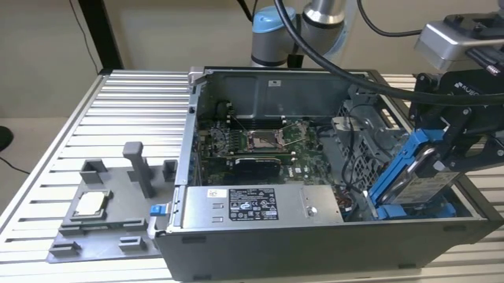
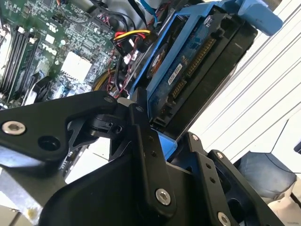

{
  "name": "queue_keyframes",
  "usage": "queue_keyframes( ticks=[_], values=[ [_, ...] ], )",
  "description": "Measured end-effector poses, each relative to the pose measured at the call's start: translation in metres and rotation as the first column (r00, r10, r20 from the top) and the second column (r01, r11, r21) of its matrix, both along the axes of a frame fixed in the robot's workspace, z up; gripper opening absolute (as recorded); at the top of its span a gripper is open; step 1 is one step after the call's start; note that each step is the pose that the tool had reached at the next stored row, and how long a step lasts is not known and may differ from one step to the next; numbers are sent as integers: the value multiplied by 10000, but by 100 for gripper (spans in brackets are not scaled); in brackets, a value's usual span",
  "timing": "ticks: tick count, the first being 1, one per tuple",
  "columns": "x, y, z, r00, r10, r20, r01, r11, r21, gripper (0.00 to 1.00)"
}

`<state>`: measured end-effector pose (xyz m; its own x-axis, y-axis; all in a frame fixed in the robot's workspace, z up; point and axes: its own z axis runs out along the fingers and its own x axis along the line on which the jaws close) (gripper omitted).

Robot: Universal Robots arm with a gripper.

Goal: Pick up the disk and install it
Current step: 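Insert the disk into the insertion slot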

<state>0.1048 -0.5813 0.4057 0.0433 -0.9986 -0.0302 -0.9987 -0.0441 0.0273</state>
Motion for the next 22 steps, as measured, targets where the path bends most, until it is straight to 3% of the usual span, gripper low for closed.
queue_keyframes(
  ticks=[9, 10, 22],
  values=[
    [1, 0, -1, 10000, 1, 0, -1, 10000, -2, 0],
    [1, 0, -1, 10000, 1, 0, -1, 10000, -2, 100],
    [1, 0, -3, 10000, 1, -1, -1, 10000, 0, 100]
  ],
)
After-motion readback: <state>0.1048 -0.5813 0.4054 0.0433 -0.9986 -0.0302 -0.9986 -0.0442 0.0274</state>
